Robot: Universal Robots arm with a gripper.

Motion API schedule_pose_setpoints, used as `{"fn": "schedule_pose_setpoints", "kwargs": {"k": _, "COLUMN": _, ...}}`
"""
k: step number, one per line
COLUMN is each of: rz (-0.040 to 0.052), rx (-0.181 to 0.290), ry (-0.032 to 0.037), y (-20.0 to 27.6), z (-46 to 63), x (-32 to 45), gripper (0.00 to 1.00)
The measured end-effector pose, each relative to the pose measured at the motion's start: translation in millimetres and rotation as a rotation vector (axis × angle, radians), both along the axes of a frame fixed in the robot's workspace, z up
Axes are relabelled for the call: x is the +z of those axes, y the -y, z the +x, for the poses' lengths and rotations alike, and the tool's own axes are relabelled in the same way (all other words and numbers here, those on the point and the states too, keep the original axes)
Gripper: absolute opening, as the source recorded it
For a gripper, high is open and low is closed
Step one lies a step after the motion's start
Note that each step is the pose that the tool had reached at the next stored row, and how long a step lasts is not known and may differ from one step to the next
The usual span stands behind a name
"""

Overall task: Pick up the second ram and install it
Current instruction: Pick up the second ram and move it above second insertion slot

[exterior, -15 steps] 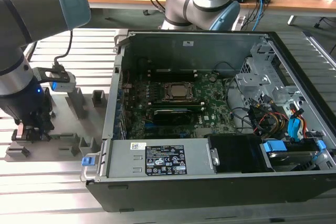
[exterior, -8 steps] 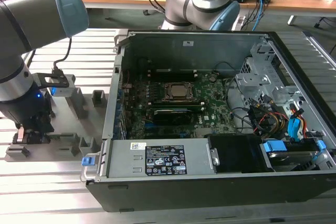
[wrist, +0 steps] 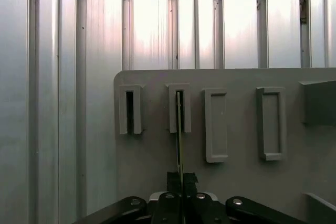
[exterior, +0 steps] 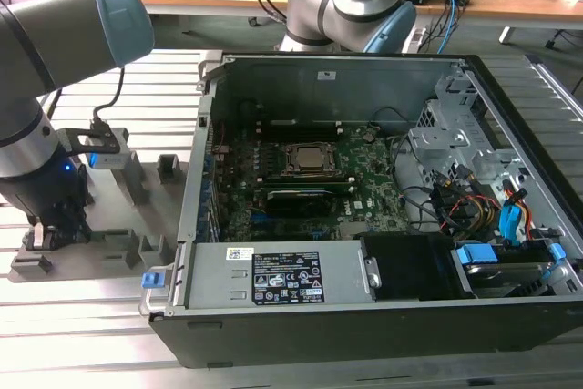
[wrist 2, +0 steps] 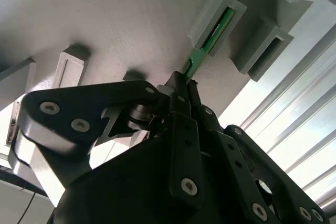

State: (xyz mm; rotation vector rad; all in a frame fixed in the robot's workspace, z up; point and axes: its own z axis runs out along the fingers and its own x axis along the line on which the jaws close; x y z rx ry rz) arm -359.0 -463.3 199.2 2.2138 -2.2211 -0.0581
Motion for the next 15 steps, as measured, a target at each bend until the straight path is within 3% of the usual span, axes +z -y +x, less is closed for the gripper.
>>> {"fn": "schedule_pose_setpoints", "kwargs": {"k": 15, "rz": 0.0015, "rx": 0.000, "ry": 0.0007, "y": -0.1, "z": 0.1, "x": 0.3, "gripper": 0.14}}
